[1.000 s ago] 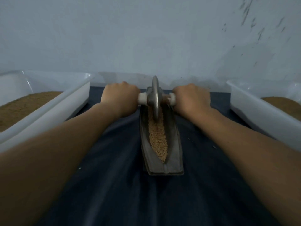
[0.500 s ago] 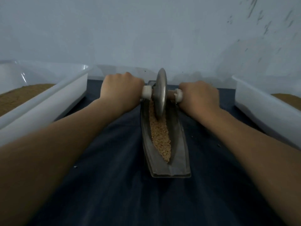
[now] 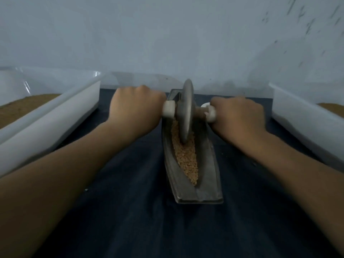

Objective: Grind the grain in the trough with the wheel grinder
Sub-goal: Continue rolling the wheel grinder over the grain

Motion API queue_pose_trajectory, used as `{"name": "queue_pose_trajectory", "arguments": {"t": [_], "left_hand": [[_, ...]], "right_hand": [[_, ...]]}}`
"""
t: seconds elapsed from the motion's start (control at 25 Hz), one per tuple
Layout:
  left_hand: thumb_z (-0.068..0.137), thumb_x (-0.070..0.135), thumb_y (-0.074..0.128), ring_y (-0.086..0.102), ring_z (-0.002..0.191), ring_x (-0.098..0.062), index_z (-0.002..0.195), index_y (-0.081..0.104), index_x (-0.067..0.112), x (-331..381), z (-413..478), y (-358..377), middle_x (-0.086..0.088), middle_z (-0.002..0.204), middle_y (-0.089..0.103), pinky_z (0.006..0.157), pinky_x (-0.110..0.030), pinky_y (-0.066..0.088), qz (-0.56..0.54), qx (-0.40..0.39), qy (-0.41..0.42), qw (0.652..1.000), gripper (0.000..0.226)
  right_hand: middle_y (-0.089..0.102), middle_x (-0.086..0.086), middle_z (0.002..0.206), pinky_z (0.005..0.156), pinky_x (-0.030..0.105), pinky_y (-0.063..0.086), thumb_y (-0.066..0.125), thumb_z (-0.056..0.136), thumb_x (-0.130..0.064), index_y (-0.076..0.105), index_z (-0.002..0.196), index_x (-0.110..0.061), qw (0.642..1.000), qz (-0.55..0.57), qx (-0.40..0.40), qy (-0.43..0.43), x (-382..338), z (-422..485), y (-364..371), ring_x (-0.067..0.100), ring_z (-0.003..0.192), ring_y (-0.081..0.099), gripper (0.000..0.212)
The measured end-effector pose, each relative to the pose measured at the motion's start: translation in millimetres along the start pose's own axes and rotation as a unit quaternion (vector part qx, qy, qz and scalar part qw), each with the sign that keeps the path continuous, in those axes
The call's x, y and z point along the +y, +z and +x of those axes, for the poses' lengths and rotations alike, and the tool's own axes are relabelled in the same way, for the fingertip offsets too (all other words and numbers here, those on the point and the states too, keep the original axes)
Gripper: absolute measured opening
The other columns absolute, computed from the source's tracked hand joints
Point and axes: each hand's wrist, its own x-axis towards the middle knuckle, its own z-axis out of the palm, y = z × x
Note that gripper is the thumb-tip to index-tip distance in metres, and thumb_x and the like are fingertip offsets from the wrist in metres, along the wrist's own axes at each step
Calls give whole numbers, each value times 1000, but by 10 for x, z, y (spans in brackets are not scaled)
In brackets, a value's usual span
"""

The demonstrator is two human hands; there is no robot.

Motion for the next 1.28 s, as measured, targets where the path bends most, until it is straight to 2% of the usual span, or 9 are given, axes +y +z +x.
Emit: {"name": "queue_pose_trajectory", "arguments": {"t": [0.08,0.16,0.24,0.4,0.56,0.68,0.92,1.12,1.28], "left_hand": [[91,27,58,63,74,-33,95,62,23,29,180,74,-6,82,62,57,-33,36,-22,-24,-28,999,7],[89,26,58,60,68,-31,91,60,24,-1,102,61,-2,74,55,54,-32,33,-31,-28,-13,999,4],[79,29,64,36,45,-21,75,51,27,-67,-179,3,6,58,33,46,-25,20,-43,8,24,999,14],[64,28,65,7,42,-12,65,37,28,-110,-382,-95,8,52,17,50,-17,6,-31,33,36,998,28],[88,21,57,59,63,-30,89,59,24,76,80,-21,-3,73,55,53,-31,31,4,-17,-2,1000,4],[92,19,56,63,76,-31,98,60,20,64,220,-66,-3,83,58,56,-34,34,19,-44,26,999,7],[59,11,63,20,42,-19,68,42,18,-74,-358,-167,1,49,38,50,-20,4,7,57,70,996,25],[91,16,57,64,74,-32,98,59,21,59,259,79,-5,82,62,54,-33,36,28,-19,26,999,9],[87,23,62,55,60,-29,90,54,21,-45,133,76,-3,72,54,49,-31,29,-17,-6,48,999,8]], "right_hand": [[60,2,84,59,30,34,64,91,-33,64,98,-26,999,19,-39,9,-81,211,12,28,78,58,10],[58,-2,81,58,30,35,65,88,-32,62,91,-28,997,23,-64,-24,-6,183,-74,25,74,55,7],[51,-7,64,48,24,29,65,78,-37,53,74,-29,996,-6,-17,-92,131,-51,-147,16,53,45,15],[18,-15,48,49,13,8,67,54,-41,37,59,-30,993,-47,67,-89,151,-318,-221,3,41,10,32],[56,-2,69,53,27,33,61,86,-30,51,74,-26,998,38,-38,14,-59,83,-46,22,60,50,16],[62,-2,80,59,31,42,58,89,-29,56,81,-26,990,83,-113,13,-4,154,-60,25,75,60,9],[14,-16,52,49,13,10,61,67,-44,45,65,-30,988,20,114,-102,247,-462,-145,5,42,11,22],[64,0,88,62,31,38,65,88,-33,55,85,-28,995,47,-80,28,-34,206,37,27,79,59,11],[63,-1,82,57,30,38,65,84,-35,53,80,-28,996,28,-74,-42,63,160,-43,23,69,55,15]]}}
